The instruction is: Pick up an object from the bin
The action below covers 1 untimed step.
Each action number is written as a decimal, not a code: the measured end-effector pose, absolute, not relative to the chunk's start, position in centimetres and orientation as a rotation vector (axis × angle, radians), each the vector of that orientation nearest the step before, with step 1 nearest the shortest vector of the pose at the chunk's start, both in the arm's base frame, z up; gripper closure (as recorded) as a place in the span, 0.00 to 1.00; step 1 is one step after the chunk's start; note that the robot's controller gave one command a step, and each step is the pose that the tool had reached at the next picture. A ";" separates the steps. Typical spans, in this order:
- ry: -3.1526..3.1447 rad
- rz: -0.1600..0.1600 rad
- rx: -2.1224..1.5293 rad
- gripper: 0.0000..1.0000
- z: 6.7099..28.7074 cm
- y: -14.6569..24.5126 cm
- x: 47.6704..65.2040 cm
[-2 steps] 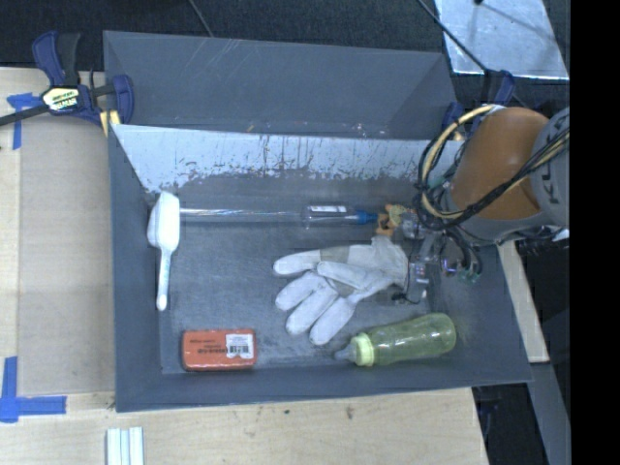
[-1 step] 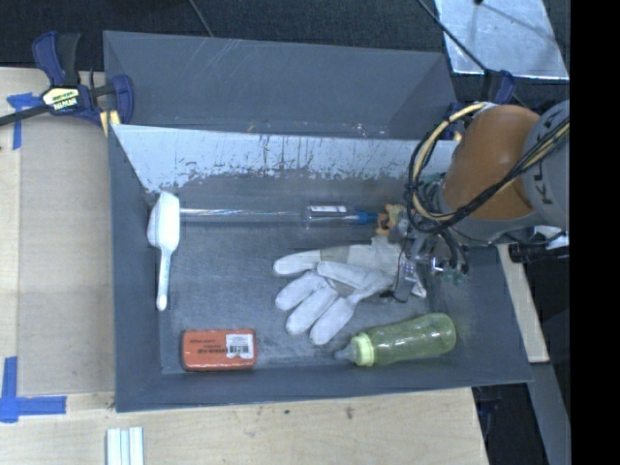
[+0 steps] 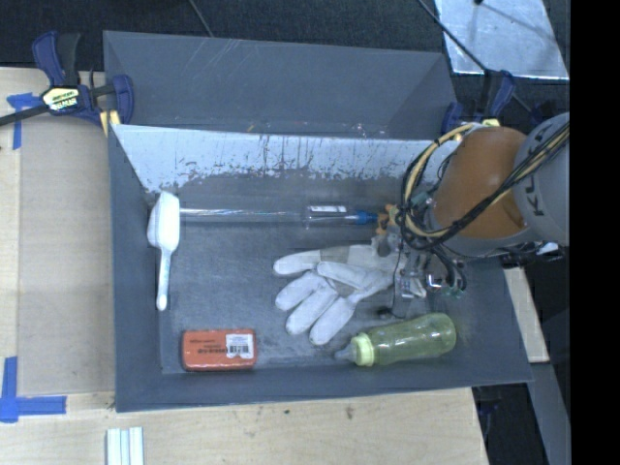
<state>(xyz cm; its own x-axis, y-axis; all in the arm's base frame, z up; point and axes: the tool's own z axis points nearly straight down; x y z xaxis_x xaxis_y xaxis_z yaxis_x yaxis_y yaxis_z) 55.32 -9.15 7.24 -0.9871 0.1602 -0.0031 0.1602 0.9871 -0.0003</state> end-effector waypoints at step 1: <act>3.099 0.001 0.434 1.00 6.1 -9.3 55.4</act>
Offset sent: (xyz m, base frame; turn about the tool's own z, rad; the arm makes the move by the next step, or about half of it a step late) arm 0.0000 0.0000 0.0000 0.0000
